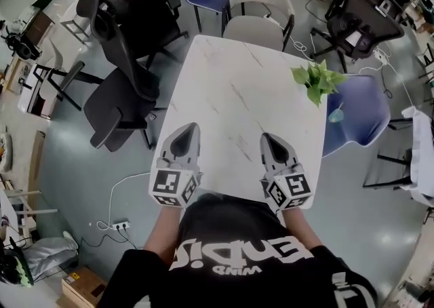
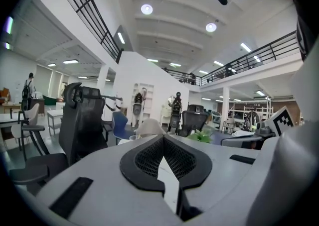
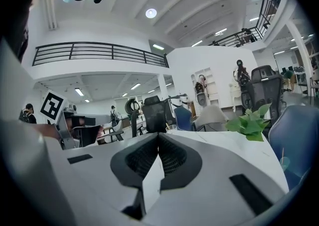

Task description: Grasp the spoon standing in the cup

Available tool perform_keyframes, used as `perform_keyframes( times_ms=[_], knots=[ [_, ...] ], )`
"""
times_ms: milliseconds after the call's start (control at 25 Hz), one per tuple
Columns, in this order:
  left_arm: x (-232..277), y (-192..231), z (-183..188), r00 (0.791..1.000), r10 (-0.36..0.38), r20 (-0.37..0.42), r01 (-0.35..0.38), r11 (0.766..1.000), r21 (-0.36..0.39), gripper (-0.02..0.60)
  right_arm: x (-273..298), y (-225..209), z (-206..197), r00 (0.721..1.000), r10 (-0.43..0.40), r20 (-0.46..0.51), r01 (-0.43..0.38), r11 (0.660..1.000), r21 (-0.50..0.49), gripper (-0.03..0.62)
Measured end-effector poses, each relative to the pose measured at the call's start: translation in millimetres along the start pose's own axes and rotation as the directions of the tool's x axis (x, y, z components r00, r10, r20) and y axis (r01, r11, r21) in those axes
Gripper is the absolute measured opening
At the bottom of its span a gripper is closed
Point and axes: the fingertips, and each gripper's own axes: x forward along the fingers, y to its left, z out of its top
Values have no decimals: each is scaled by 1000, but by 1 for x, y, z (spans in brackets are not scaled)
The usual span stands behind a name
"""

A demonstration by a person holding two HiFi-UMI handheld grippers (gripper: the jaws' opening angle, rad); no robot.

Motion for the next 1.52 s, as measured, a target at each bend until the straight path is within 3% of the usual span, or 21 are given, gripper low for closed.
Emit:
perform_keyframes(
  times_ms=[240, 1160, 1240, 1320, 1520],
  knots=[
    [17, 5, 7, 1000, 9, -6, -9, 1000, 4, 14, 17, -11, 4, 1000, 11, -13, -11, 1000, 12, 12],
    [56, 39, 13, 996, -88, -7, 88, 994, 62, 15, 49, -4, 9, 997, -74, 1, 74, 997, 24, 12],
    [59, 39, 15, 995, -98, -5, 98, 993, 62, 36, 51, -5, 10, 997, -71, 3, 71, 997, 22, 12],
    [61, 40, 16, 994, -105, -3, 105, 993, 55, 117, 53, -5, 10, 998, -67, 2, 67, 998, 22, 12],
    [66, 45, 19, 995, -103, 9, 102, 993, 65, 123, 57, -3, 9, 998, -60, 0, 60, 998, 20, 12]
  ],
)
